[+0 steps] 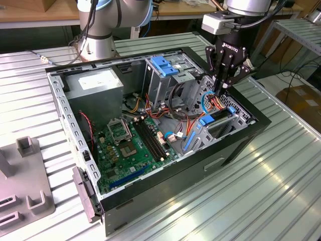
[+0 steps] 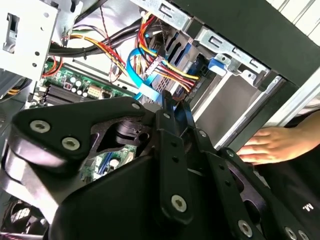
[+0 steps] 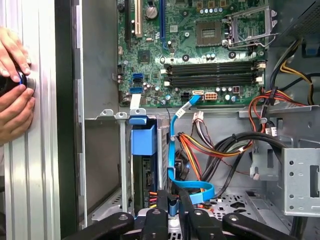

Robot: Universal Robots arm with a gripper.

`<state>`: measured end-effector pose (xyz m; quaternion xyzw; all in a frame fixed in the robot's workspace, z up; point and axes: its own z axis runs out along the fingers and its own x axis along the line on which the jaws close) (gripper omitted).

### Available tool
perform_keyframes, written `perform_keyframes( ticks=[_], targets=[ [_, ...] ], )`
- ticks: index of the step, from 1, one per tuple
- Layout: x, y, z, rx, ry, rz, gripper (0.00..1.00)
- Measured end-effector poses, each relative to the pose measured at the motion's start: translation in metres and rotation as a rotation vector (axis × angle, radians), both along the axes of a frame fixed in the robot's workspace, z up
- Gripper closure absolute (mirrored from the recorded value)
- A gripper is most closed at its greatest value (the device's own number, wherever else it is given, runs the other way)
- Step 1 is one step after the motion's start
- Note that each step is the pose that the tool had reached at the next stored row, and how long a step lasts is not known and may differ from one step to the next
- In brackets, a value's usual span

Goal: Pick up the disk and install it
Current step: 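Insert the second disk wire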

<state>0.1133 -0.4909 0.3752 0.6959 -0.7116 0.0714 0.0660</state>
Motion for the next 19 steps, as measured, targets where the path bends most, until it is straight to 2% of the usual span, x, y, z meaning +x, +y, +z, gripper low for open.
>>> perform_keyframes(
  ticks=[1, 3, 4, 5, 10, 11, 12, 16, 18, 19],
  targets=[
    [0.0003, 0.0002, 0.0002, -0.0012, 0.009, -0.004, 0.76],
    [0.0012, 0.0006, 0.0003, -0.0073, 0.0218, -0.01, 0.76],
    [0.0019, 0.0009, 0.0004, -0.0116, 0.0272, -0.012, 0.76],
    [0.0025, 0.0013, 0.0004, -0.0133, 0.0288, -0.013, 0.76],
    [0.0053, 0.0026, -0.0005, -0.0157, 0.0296, -0.013, 0.76],
    [0.0053, 0.0026, -0.0007, -0.0179, 0.0296, -0.013, 0.78],
    [0.0054, 0.0026, -0.0008, -0.0193, 0.0296, -0.013, 0.84],
    [0.0054, 0.0022, -0.0011, -0.0207, 0.0293, -0.013, 0.84],
    [0.0053, -0.0081, -0.0021, -0.0189, 0.0279, -0.012, 0.84],
    [0.0052, -0.0108, -0.0029, -0.0147, 0.0276, -0.012, 0.84]
  ],
)
